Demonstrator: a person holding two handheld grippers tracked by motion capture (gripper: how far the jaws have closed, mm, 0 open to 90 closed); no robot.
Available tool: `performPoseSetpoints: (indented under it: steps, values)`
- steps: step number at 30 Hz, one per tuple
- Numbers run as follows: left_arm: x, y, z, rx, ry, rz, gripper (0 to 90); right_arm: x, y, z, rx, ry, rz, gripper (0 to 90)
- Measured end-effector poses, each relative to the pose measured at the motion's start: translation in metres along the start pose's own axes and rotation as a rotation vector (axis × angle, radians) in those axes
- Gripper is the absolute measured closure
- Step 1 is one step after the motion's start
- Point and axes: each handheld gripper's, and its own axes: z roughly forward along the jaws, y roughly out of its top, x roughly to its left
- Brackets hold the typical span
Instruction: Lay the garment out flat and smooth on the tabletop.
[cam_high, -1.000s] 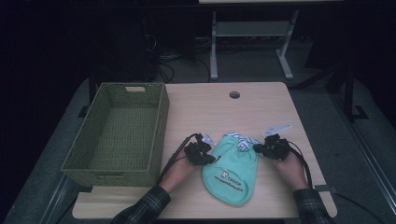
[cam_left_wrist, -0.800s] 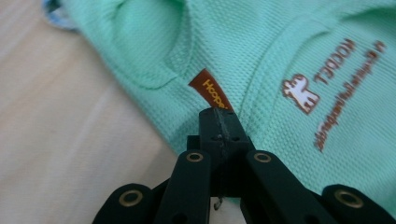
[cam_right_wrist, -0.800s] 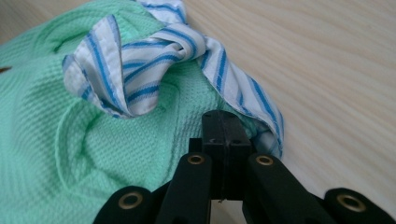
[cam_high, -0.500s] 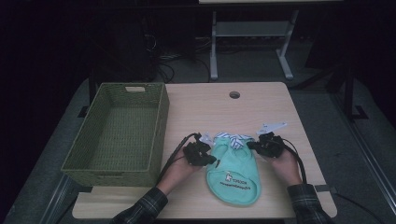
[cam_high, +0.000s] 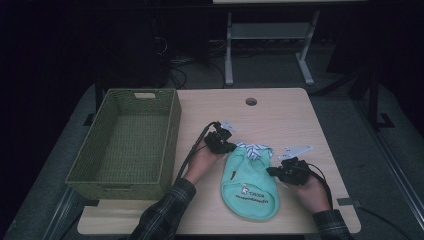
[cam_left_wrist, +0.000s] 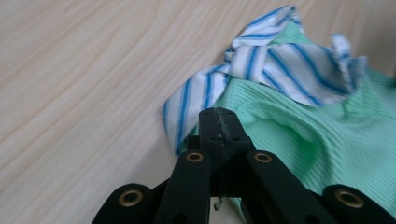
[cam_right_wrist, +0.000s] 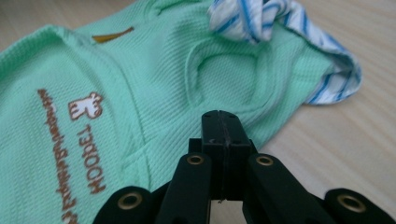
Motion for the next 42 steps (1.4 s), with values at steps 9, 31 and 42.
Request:
performPoseSetpoints:
  steps: [9, 31, 42]
  values:
    - [0.002, -0.003, 0.014, 0.037, 0.036, 0.014, 89.8, 0.003, -0.01, 0.003, 0.052, 0.008, -0.003, 89.9]
    - [0.004, -0.021, -0.016, -0.058, -0.003, -0.05, 71.4, -0.016, -0.004, -0.015, -0.041, -0.012, 0.022, 73.8]
    - [0.013, -0.023, -0.021, -0.073, 0.021, -0.066, 53.9, -0.037, 0.029, -0.004, -0.042, -0.014, 0.014, 60.9]
